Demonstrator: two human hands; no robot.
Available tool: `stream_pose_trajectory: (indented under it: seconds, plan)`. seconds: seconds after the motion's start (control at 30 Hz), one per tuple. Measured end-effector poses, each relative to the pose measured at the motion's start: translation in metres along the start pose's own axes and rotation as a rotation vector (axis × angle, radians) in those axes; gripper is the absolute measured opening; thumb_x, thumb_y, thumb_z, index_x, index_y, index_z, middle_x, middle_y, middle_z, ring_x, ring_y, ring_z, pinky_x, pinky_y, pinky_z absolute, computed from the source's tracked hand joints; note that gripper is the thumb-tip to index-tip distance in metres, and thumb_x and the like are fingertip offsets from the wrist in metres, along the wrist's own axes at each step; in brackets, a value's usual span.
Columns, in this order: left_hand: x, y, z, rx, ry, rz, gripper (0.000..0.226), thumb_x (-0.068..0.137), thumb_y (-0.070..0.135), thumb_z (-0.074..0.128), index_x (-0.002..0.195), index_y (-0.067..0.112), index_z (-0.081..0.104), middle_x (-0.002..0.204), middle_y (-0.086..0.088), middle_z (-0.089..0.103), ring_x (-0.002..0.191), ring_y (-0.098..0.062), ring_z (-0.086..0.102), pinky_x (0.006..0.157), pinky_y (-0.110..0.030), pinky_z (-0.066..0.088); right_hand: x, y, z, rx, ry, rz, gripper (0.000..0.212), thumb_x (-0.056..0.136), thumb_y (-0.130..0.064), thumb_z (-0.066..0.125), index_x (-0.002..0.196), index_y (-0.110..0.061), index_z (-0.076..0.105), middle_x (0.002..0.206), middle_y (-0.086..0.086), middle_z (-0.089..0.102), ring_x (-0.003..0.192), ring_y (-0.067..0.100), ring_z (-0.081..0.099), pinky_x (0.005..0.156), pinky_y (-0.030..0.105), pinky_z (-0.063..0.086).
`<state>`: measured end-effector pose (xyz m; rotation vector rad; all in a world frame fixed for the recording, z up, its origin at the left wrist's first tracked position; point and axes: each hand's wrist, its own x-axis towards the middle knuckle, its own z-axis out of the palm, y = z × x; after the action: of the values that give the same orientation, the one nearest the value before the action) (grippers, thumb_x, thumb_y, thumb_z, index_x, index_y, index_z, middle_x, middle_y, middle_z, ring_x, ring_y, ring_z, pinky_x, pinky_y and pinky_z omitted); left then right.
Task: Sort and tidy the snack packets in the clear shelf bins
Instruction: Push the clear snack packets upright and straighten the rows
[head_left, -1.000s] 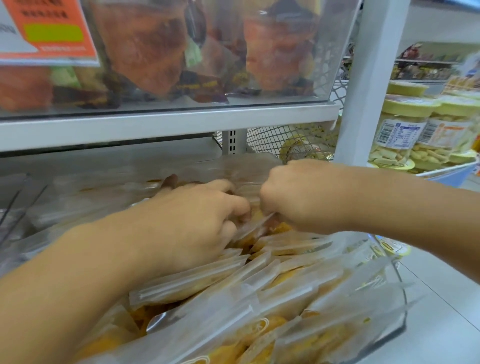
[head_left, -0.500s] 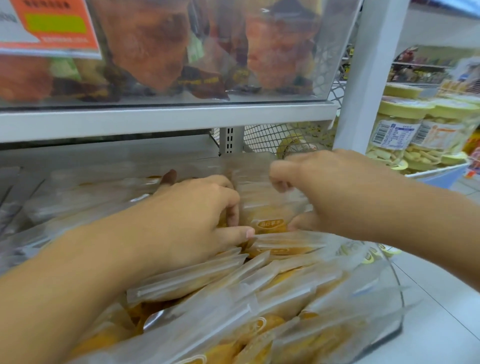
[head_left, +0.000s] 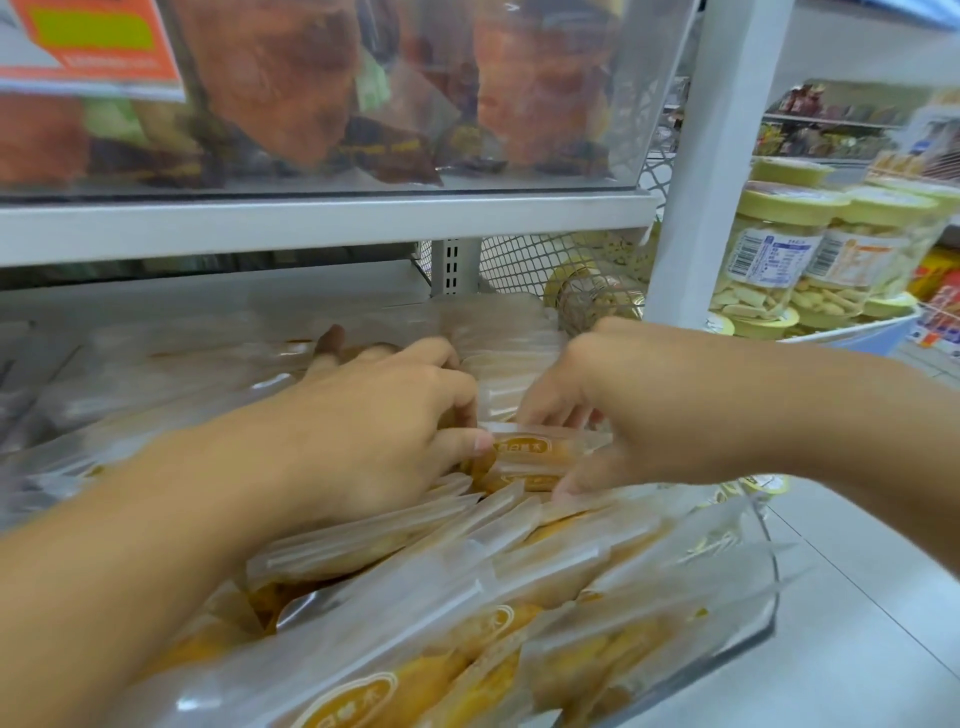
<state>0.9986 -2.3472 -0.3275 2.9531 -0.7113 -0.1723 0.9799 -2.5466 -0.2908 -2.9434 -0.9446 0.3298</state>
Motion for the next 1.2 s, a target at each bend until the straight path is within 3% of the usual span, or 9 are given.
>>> stream_pose_trajectory:
  seconds: [0.17, 0.3, 0.47, 0.53, 0.63, 0.8, 0.97, 1.1, 1.2]
  plan:
    - [-0.004, 0.001, -0.002, 0.037, -0.068, 0.004, 0.06, 0.068, 0.086, 0.015, 0.087, 0.043, 0.052, 0.123, 0.021, 0.036, 0.113, -0.014, 0.044, 0.116, -0.062, 0.016, 0.018, 0.001, -0.005, -0.401, 0.039, 0.005, 0.014, 0.09, -0.021, 0.066, 0.078, -0.016, 0.06, 0.063, -0.003, 0.049, 0.064, 0.024, 0.054, 0.061, 0.035, 0.049]
    - [-0.007, 0.003, -0.004, 0.034, -0.102, 0.01, 0.078, 0.05, 0.092, 0.013, 0.091, 0.043, 0.057, 0.119, 0.017, 0.036, 0.12, -0.016, 0.041, 0.118, -0.062, 0.009, 0.032, 0.0, -0.011, -0.515, 0.101, -0.066, 0.018, 0.088, -0.03, 0.069, 0.077, -0.017, 0.063, 0.062, -0.002, 0.048, 0.07, 0.031, 0.057, 0.059, 0.036, 0.048]
    - [0.002, -0.001, 0.0, -0.083, 0.021, 0.02, 0.033, 0.078, 0.078, 0.039, 0.076, 0.057, 0.064, 0.104, 0.018, 0.043, 0.104, -0.009, 0.051, 0.111, -0.065, 0.029, 0.011, 0.004, -0.006, -0.281, 0.382, 0.004, 0.039, 0.068, -0.046, 0.086, 0.073, -0.023, 0.054, 0.067, -0.009, 0.056, 0.064, 0.005, 0.053, 0.057, 0.03, 0.044]
    - [0.004, -0.002, 0.001, -0.089, 0.033, 0.022, 0.024, 0.082, 0.074, 0.043, 0.072, 0.063, 0.063, 0.109, 0.017, 0.045, 0.108, -0.01, 0.053, 0.111, -0.065, 0.029, -0.011, 0.001, -0.006, -0.026, 0.353, 0.03, 0.035, 0.067, -0.042, 0.088, 0.064, -0.022, 0.06, 0.055, -0.01, 0.059, 0.058, 0.0, 0.058, 0.053, 0.016, 0.044]
    - [0.002, -0.001, 0.001, -0.065, 0.046, -0.013, 0.032, 0.085, 0.071, 0.046, 0.073, 0.052, 0.068, 0.115, 0.015, 0.046, 0.111, -0.01, 0.053, 0.114, -0.064, 0.024, -0.03, 0.0, -0.002, 0.137, 0.171, 0.043, 0.015, 0.079, -0.041, 0.08, 0.09, -0.031, 0.077, 0.074, -0.021, 0.072, 0.073, -0.011, 0.064, 0.072, 0.009, 0.049]
    - [-0.002, 0.003, 0.0, -0.045, 0.043, -0.009, 0.036, 0.087, 0.071, 0.043, 0.074, 0.049, 0.069, 0.118, 0.016, 0.044, 0.116, -0.008, 0.049, 0.115, -0.063, 0.022, -0.011, 0.007, -0.008, 0.06, 0.042, 0.023, 0.036, 0.074, -0.052, 0.08, 0.106, -0.036, 0.075, 0.084, -0.02, 0.071, 0.077, -0.009, 0.06, 0.065, 0.004, 0.042]
    - [-0.007, 0.001, -0.001, -0.131, -0.002, 0.025, 0.069, 0.069, 0.096, 0.013, 0.08, 0.053, 0.065, 0.113, 0.02, 0.044, 0.115, -0.01, 0.047, 0.114, -0.062, 0.022, 0.008, 0.003, -0.006, -0.254, 0.113, -0.047, 0.019, 0.085, -0.048, 0.073, 0.083, -0.029, 0.075, 0.064, -0.011, 0.063, 0.062, 0.005, 0.057, 0.061, 0.028, 0.048]
    - [-0.008, 0.001, -0.002, -0.132, -0.029, 0.025, 0.049, 0.064, 0.09, 0.04, 0.087, 0.054, 0.065, 0.107, 0.018, 0.044, 0.106, -0.011, 0.048, 0.113, -0.059, 0.026, 0.013, 0.0, 0.008, -0.44, 0.263, 0.025, 0.021, 0.092, -0.039, 0.066, 0.081, -0.022, 0.064, 0.067, -0.007, 0.051, 0.074, 0.027, 0.061, 0.063, 0.034, 0.049]
    - [-0.004, 0.005, -0.001, -0.145, 0.075, 0.027, 0.025, 0.082, 0.065, 0.061, 0.077, 0.042, 0.071, 0.09, 0.015, 0.055, 0.091, -0.008, 0.054, 0.103, -0.053, 0.041, 0.008, 0.001, 0.012, -0.359, 0.414, 0.041, 0.031, 0.086, -0.04, 0.071, 0.073, -0.021, 0.051, 0.067, -0.007, 0.049, 0.071, 0.021, 0.057, 0.065, 0.035, 0.048]
